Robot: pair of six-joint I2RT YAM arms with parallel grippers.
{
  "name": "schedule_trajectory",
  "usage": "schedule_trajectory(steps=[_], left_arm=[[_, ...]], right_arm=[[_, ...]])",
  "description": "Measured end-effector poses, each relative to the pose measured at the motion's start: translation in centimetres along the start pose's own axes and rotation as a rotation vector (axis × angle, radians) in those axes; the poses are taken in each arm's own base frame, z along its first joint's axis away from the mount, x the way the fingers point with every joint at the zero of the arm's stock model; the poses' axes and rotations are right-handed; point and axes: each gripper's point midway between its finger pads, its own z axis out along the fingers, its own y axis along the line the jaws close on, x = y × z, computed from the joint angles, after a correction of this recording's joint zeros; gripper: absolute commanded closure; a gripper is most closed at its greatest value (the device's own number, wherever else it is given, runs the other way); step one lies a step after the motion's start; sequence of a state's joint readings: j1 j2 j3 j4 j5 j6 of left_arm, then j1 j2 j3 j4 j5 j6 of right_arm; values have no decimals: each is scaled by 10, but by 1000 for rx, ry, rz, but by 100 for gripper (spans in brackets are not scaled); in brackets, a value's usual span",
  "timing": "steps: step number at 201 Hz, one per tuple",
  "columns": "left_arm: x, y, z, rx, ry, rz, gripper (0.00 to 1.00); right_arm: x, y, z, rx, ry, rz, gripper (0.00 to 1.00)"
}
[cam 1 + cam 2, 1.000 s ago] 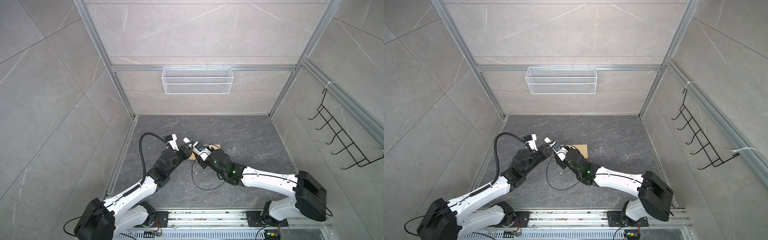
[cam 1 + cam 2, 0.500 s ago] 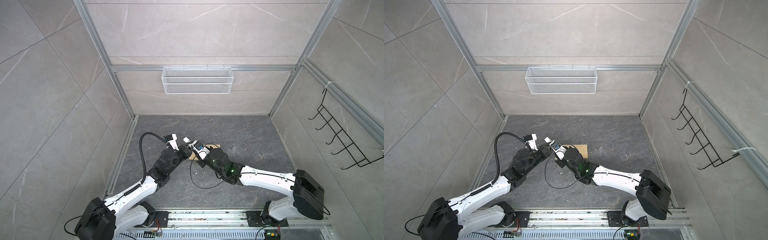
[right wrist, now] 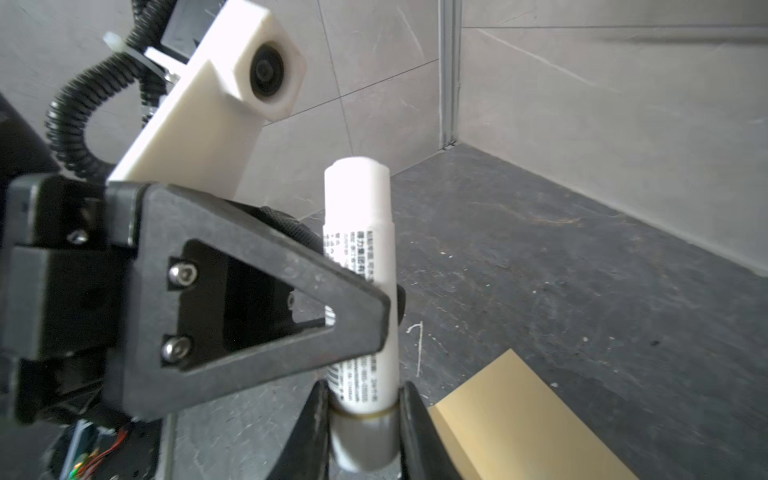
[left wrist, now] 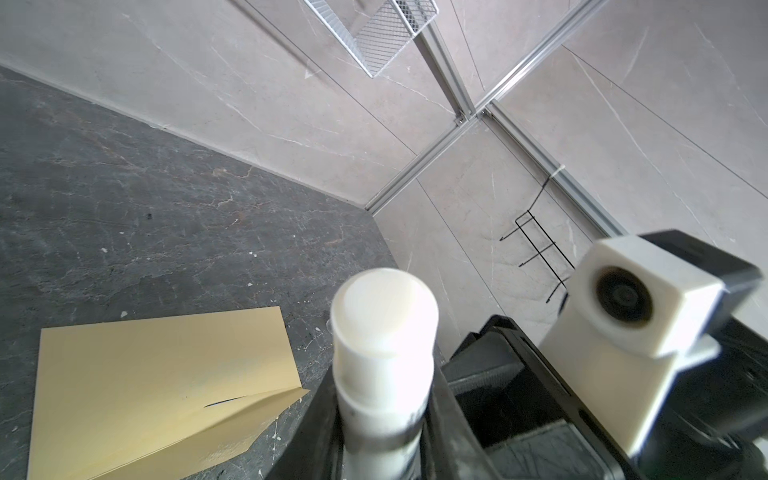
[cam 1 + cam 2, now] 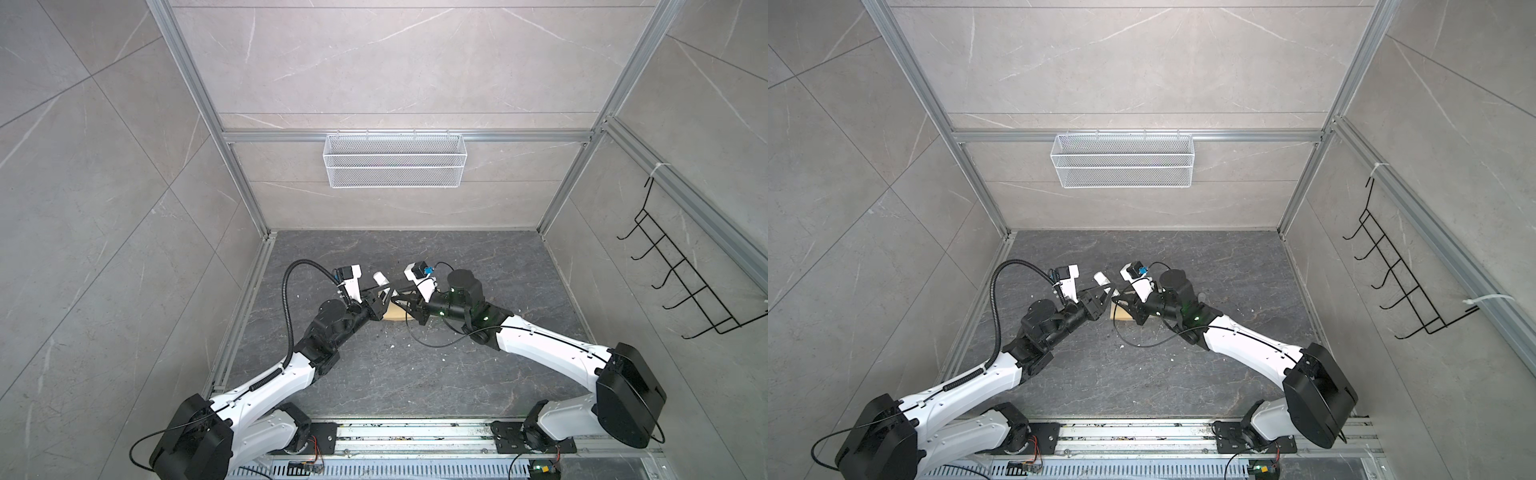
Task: Place the letter into the envelope and seal it
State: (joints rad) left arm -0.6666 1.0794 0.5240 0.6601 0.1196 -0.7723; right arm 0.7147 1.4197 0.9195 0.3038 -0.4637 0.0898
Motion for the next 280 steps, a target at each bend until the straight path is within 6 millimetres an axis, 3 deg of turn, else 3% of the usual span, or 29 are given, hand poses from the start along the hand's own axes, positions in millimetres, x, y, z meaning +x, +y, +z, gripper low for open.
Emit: schedule_trajectory(steps=[18,57,81,121,170,201,240,258,280], left_arm=[[0,-6,0,32,2,19,100],[1,-9,-1,50,1,17,100],[-2,-6,-1,34,-17,-8,100],[-6,-3,-1,12,-39,-35,100],[-7,-1,-1,3,-46,-53,100],[-6,1,0,-1,-44,-60,100],[-6,1,0,-2,-43,-62,100],[-6,1,0,-2,-43,-62,100],[-6,1,0,-1,-44,-65,100]], right_arm=[[-2,3,-4,-62,-2,53,89],[-2,1,-5,-70,0,100,45],[1,-10,-10,60,-15,41,30],[-1,11,-13,261,-38,-178,29],[-2,-3,-13,439,-27,-296,45],[8,-7,-5,470,7,-318,46],[5,-6,-4,473,-2,-322,49],[5,-6,-4,471,-2,-322,53],[5,-3,-2,461,-2,-325,65]])
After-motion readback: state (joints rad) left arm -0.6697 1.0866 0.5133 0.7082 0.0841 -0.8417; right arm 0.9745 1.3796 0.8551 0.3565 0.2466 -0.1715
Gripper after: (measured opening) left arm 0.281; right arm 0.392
